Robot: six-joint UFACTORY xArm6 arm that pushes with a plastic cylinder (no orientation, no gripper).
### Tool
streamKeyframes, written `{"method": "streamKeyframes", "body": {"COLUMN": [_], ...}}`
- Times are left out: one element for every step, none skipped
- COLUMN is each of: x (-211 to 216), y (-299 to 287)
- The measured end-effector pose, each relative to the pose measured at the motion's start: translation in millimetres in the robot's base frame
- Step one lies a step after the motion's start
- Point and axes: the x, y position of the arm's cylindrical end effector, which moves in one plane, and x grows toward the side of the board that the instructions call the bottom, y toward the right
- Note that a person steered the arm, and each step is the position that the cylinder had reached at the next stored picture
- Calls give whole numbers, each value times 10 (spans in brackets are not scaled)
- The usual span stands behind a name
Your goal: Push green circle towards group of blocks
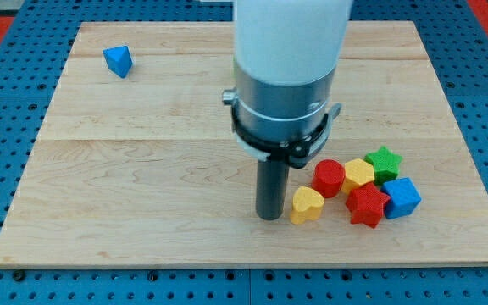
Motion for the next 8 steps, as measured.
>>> {"method": "streamKeyframes", "body": {"x": [31, 31, 31, -441, -1470, -2300, -2632, -2703], "y": [202, 460, 322, -71, -628, -927, -816, -435]}}
